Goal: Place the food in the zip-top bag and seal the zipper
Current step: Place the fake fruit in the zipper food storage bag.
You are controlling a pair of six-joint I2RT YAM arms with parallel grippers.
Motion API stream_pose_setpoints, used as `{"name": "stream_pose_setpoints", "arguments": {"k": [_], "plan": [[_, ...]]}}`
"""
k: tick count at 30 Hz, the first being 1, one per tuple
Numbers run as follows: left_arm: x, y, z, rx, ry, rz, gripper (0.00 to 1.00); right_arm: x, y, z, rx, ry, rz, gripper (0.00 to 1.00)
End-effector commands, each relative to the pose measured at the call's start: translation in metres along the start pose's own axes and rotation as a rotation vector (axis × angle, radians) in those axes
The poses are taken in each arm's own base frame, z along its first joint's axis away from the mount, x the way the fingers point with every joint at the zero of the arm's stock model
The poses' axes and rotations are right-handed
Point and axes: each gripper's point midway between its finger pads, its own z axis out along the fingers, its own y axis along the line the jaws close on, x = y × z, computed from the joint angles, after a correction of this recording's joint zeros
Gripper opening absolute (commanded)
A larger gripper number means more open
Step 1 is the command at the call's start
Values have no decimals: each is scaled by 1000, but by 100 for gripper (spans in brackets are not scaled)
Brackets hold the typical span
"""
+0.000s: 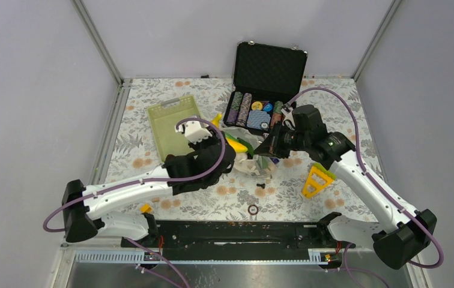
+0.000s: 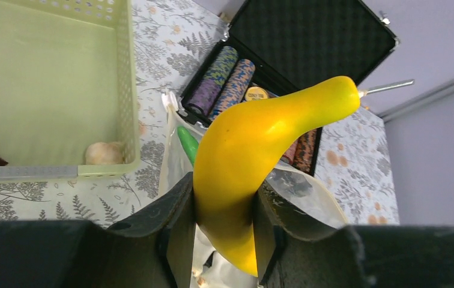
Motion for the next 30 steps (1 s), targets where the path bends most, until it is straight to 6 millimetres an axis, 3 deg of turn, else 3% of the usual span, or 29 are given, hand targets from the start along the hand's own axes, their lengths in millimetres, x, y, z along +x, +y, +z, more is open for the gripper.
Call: {"name": "stream_pose_setpoints", "arguments": {"k": [1, 7, 9, 13, 15, 16, 18, 22, 25, 30], "plan": [[-27, -9, 3, -54, -105, -84, 0, -4, 21, -6, -93, -13, -5, 0], [7, -24, 11, -35, -5, -49, 0, -8, 24, -9, -103, -44, -4, 0], [23, -23, 10, -27, 48, -62, 10, -10, 27, -9, -115, -49, -1, 0], [34, -14, 8, -30, 60, -83, 17, -13, 34, -9, -150, -66, 13, 0], [35, -17, 7, -14, 69, -69, 33, -14, 36, -8, -160, -68, 15, 0], [37, -20, 6, 3, 79, -51, 49, -15, 37, -8, -165, -69, 16, 0], [40, -25, 3, 30, 104, -33, 67, -15, 38, -7, -171, -68, 17, 0], [36, -24, -3, 60, 119, 20, 96, -17, 39, -7, -173, -72, 16, 0], [31, -19, -10, 88, 141, 69, 99, -17, 38, -6, -170, -72, 15, 0], [12, 9, -19, 85, 178, 112, 99, -16, 37, -7, -172, -71, 11, 0]]}}
